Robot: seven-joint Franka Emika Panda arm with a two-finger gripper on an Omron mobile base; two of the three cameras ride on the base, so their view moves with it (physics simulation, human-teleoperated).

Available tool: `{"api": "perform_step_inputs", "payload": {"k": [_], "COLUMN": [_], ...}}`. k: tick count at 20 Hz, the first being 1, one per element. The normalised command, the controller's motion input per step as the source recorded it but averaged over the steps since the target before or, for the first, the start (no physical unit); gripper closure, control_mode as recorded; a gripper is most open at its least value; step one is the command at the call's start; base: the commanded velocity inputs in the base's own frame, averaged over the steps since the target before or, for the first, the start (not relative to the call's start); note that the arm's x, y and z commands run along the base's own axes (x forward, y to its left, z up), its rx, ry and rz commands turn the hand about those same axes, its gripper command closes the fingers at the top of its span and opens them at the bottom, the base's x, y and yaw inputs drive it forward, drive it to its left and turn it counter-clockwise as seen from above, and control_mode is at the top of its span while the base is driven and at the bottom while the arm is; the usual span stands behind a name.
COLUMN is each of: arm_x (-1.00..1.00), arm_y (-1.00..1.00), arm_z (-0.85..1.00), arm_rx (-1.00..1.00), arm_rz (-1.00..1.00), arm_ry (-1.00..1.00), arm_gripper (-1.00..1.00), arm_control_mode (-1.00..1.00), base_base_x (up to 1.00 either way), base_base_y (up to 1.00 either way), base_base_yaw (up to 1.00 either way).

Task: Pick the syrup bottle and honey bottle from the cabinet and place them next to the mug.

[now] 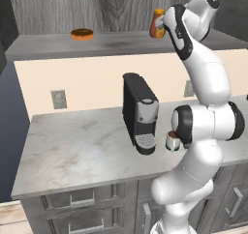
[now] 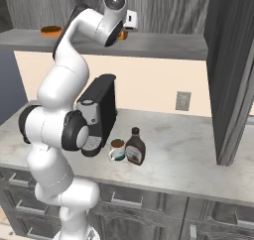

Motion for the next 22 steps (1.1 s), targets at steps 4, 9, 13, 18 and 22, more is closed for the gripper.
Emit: {"api": "perform_step_inputs", "payload": {"k": [4, 9, 13, 18, 22], "arm_x": [0.34, 0.34, 0.26, 0.17, 0.19], "arm_y": [0.01, 0.05, 0.0, 0.0, 0.0], "arm_z": [0.0, 0.0, 0.0, 0.0, 0.0], "arm_rx": [-0.01, -0.02, 0.0, 0.0, 0.0], "arm_rz": [0.0, -0.01, 0.0, 0.0, 0.0], "arm_ry": [0.0, 0.0, 0.01, 0.0, 0.0], "arm_gripper": [-1.0, -1.0, -1.0, -1.0, -1.0], "arm_control_mode": [-1.0, -1.0, -1.0, -1.0, -1.0], "base_base_x": [0.0, 0.0, 0.0, 0.0, 0.0], "base_base_y": [0.0, 0.0, 0.0, 0.0, 0.0], "base_base_yaw": [0.0, 0.0, 0.0, 0.0, 0.0]}}
